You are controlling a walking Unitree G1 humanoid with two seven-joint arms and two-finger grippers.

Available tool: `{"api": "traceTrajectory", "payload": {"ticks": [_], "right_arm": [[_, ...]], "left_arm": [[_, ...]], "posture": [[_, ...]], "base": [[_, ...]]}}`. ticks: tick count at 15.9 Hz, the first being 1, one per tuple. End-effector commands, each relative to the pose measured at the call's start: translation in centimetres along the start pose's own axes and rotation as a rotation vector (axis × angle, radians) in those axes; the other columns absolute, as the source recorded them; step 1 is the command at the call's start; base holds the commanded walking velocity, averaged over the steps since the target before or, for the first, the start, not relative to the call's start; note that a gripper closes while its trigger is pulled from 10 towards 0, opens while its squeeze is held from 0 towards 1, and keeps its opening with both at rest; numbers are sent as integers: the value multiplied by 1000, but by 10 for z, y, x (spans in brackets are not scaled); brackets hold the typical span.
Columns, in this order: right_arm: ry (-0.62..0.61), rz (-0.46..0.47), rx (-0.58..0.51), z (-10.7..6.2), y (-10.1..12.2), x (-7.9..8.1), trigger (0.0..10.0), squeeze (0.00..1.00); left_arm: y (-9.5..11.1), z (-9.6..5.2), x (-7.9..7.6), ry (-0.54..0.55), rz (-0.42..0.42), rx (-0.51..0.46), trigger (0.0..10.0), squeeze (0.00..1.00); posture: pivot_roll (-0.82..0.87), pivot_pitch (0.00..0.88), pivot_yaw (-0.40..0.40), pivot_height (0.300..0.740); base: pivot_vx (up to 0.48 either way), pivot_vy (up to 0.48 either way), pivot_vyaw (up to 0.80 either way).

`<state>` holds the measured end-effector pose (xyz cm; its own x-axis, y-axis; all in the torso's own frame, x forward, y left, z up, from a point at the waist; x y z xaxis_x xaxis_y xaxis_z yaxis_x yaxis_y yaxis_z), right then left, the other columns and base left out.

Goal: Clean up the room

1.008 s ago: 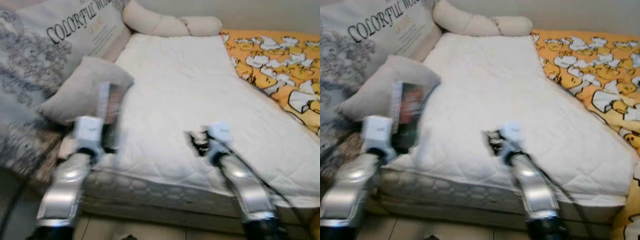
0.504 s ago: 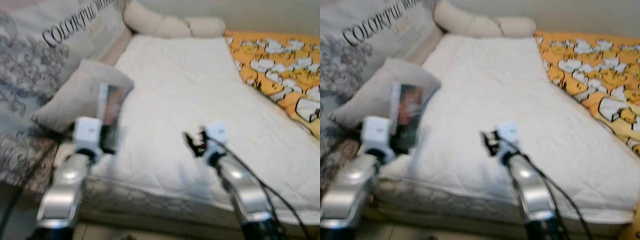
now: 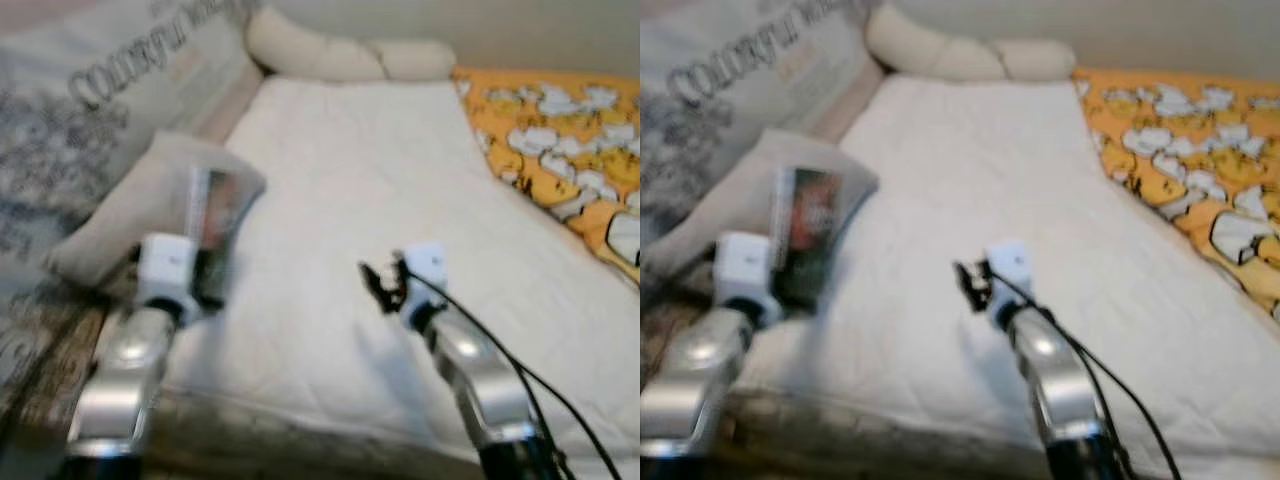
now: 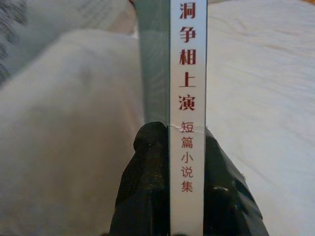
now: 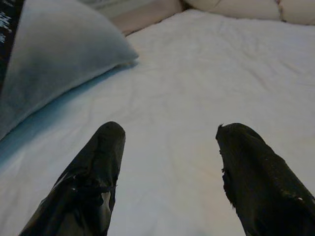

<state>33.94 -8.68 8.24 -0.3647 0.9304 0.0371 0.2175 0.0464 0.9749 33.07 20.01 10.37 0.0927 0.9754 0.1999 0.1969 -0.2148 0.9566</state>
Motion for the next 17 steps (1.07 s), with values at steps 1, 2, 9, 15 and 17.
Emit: {"api": "traceTrajectory", "payload": {"ticks": [1, 2, 9, 15, 17], "right_arm": [[-41, -10, -10, -4, 3, -14, 10000, 0], [-42, -10, -11, -4, 3, -15, 10000, 0], [-52, 17, -47, -4, 16, -25, 10000, 0], [143, -132, -11, -25, 29, -37, 10000, 0], [241, -178, 28, -41, 31, -38, 10000, 0]], "left_arm": [[19, 3, -11, -34, 6, -64, 10000, 0], [18, 3, -11, -35, 6, -62, 10000, 0], [21, 23, -33, -206, -27, -34, 10000, 0], [20, 65, -79, -524, -161, 57, 10000, 0], [29, 76, -95, -599, -277, 73, 10000, 0]], "posture": [[47, 0, 34, 740], [47, 0, 34, 740], [23, 0, 63, 740], [-64, 0, 95, 740], [-95, 9, 103, 740]], "base": [[345, 0, 0], [341, 0, 0], [0, 0, 0], [0, 0, 0], [0, 0, 0]]}}
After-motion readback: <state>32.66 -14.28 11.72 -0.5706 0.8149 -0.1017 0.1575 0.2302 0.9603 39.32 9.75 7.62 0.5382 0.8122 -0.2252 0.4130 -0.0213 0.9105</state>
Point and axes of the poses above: a point about 5 cm out from each wrist's last joint towards the gripper, its own z axis pointing out of the wrist towards the gripper, its own y axis along the axis of the wrist's last joint, x = y × z, the point moved 6 cm from there along z, pointing out of the wrist towards the gripper, and after that the axes turned 3 degrees about z, right-handed, at the moved point
